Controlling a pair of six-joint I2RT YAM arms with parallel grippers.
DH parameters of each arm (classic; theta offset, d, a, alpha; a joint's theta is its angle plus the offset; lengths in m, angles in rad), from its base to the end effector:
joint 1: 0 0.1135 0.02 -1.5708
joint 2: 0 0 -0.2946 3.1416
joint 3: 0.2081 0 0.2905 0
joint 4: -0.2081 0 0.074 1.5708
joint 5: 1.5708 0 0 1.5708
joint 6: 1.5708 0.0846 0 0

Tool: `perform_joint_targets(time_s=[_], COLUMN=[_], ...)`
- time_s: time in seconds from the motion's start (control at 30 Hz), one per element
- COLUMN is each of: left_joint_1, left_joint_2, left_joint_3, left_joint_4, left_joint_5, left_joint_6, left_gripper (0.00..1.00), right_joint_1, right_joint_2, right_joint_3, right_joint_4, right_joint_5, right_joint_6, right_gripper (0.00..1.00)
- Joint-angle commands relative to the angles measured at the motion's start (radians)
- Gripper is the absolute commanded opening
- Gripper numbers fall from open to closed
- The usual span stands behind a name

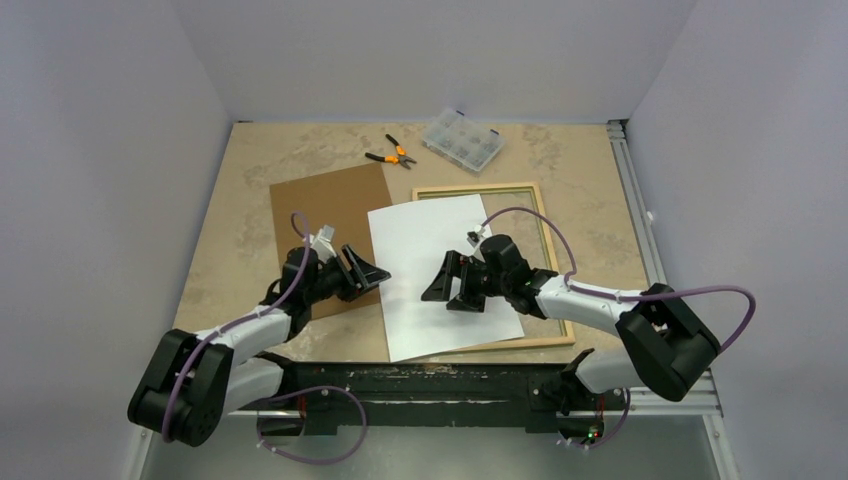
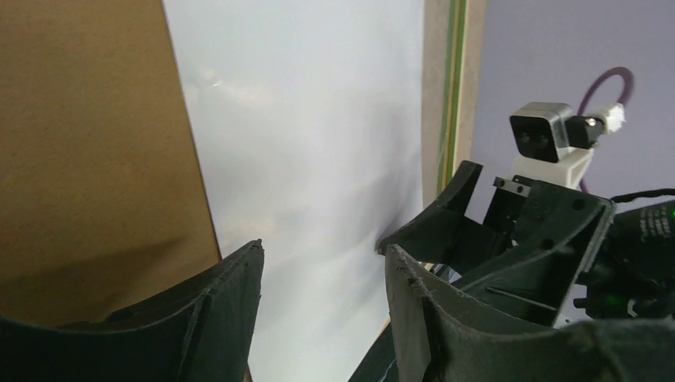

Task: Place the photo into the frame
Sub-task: Move the photo to the photo frame.

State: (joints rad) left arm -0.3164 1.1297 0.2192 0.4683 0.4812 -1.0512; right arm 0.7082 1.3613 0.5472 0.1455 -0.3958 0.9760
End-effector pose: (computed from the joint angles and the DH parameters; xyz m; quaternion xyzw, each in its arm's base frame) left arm 0.2260 -0.1152 0.1285 -0.1758 0.8116 -0.4842 0.2754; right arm 0.2194 0.2309 0.1419 0.0329 0.8859 0.4367 0.1526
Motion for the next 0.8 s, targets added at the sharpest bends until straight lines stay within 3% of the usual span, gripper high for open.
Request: perform_joint_targets(time_s=[0.0, 0.2, 0.37, 0.6, 0.77], left_joint_1=[-0.004, -0.008, -0.074, -0.157, -0.159], left_joint_2=[0.028, 0.096, 0.165, 0.256, 0.275], left_joint_3=[0.098, 0.115, 0.173, 0.208, 0.14], left_joint_4=[-0.218, -0.352, -0.456, -0.402, -0.142], left_joint_5=[-0.07, -0.07, -0.099, -0.082, -0.031], left_joint_6=[0.077, 0.041, 0.048, -0.007, -0.068], left_gripper=[0.57, 0.6, 0.64, 0.66, 0.66], right_joint_1=[0.004, 0.004, 0.004, 0.004, 0.004], right_joint_2=[0.0, 0.003, 0.014, 0.024, 0.024], right_joint_3=[-0.009, -0.006, -0.004, -0.005, -0.01], right_joint_4=[0.031, 0.02, 0.017, 0.019, 0.026], right_joint_5=[-0.011, -0.005, -0.003, -0.005, -0.007], right_joint_6=[0.008, 0.003, 0.002, 0.002, 0.007], right_gripper=[0.86, 0.86, 0.86, 0.86, 0.86])
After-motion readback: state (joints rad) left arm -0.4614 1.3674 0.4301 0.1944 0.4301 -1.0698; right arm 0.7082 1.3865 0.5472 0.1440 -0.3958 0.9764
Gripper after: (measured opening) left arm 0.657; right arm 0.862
